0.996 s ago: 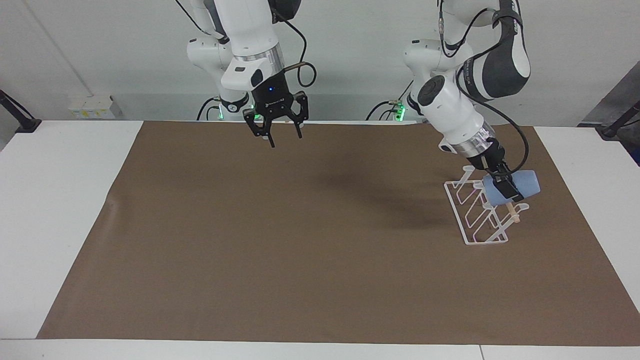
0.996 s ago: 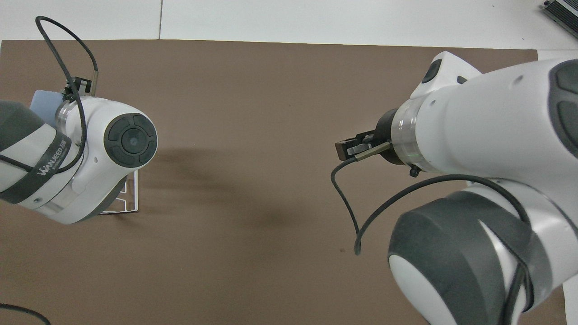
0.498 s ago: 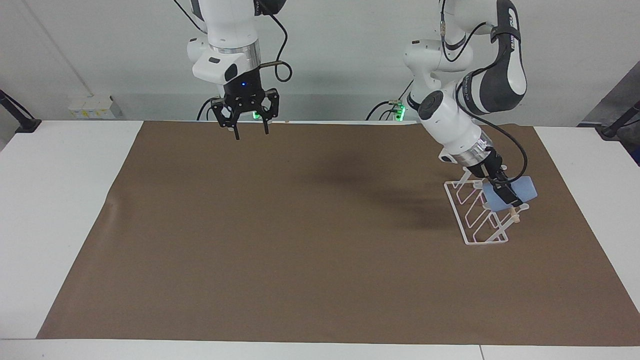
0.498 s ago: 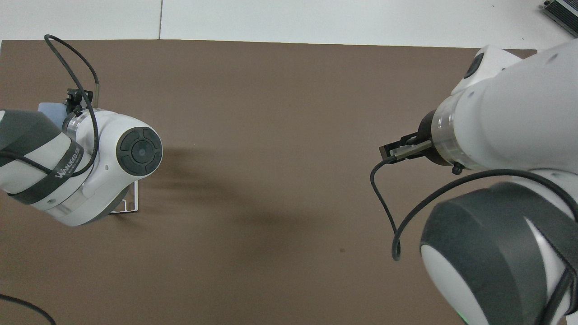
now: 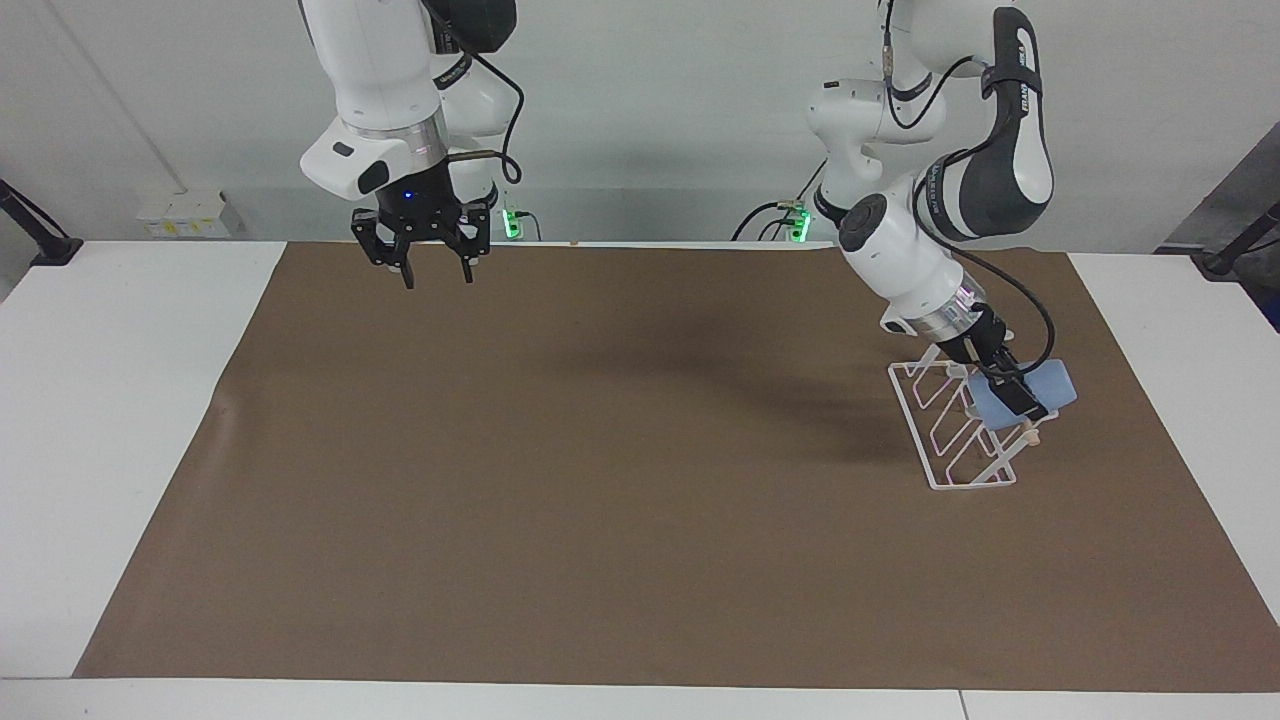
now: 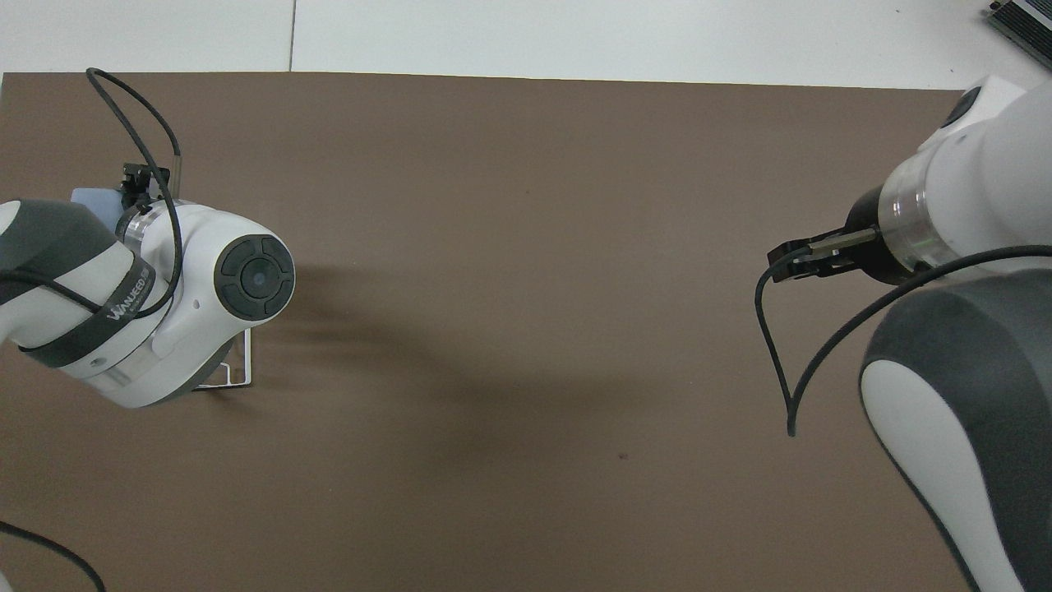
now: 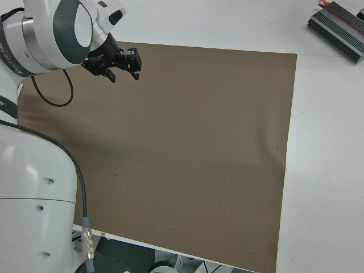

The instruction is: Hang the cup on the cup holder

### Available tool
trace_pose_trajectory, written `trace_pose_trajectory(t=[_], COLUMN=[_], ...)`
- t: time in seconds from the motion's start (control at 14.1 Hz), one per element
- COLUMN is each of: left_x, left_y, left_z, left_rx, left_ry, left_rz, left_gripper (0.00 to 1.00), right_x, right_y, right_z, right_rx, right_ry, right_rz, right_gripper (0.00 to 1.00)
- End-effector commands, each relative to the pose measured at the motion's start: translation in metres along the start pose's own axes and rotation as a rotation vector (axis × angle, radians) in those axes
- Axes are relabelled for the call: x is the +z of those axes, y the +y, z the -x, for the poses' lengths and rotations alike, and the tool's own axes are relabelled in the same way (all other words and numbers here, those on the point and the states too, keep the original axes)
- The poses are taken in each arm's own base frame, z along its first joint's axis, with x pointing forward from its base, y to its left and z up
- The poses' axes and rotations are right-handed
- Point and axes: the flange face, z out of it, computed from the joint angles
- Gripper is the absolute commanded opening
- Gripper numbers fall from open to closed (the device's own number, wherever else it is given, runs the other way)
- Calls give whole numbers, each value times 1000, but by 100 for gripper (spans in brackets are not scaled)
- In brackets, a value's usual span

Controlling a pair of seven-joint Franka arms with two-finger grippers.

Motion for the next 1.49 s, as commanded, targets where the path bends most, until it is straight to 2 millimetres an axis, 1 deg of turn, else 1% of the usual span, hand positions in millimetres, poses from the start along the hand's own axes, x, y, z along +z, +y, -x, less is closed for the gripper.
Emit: trace_pose_trajectory(t=[0.0, 0.21, 0.43, 0.57, 0.64, 0.78, 0.93, 1.0, 1.07, 1.21, 1.28, 1.35, 1.42], left_x=[3, 2, -3, -15, -27, -41, -56, -63, -68, -74, -75, -76, -74], left_y=[3, 3, 0, -5, -10, -15, -12, -12, -6, 9, 11, 13, 15], left_z=[0, 0, 3, 13, 15, 28, 29, 35, 37, 53, 59, 63, 72], left_rx=[-12, -14, -23, -54, -72, -157, -278, -326, -363, -523, -578, -631, -720], left_ry=[-6, -14, -33, -53, -50, 4, 63, 84, 117, 166, 171, 200, 237], left_rz=[-22, -17, -5, 18, 31, 147, 291, 321, 370, 511, 533, 572, 631], left_gripper=[100, 100, 100, 100, 100, 100, 100, 100, 100, 100, 100, 100, 100], right_x=[9, 20, 32, 39, 45, 53, 56, 56, 57, 57, 56, 56, 56], right_y=[9, 23, 29, 29, 29, 34, 32, 32, 32, 32, 32, 31, 31], right_z=[4, 6, 7, 9, 11, 15, 18, 19, 19, 19, 19, 19, 19], right_rx=[8, 39, 51, 50, 52, 62, 61, 61, 61, 60, 60, 58, 58], right_ry=[-18, -37, -52, -64, -77, -83, -81, -81, -83, -81, -80, -79, -79], right_rz=[14, 8, 9, 9, 11, 16, 19, 20, 21, 20, 20, 20, 20], right_gripper=[69, 72, 73, 74, 74, 75, 76, 76, 77, 79, 80, 83, 87])
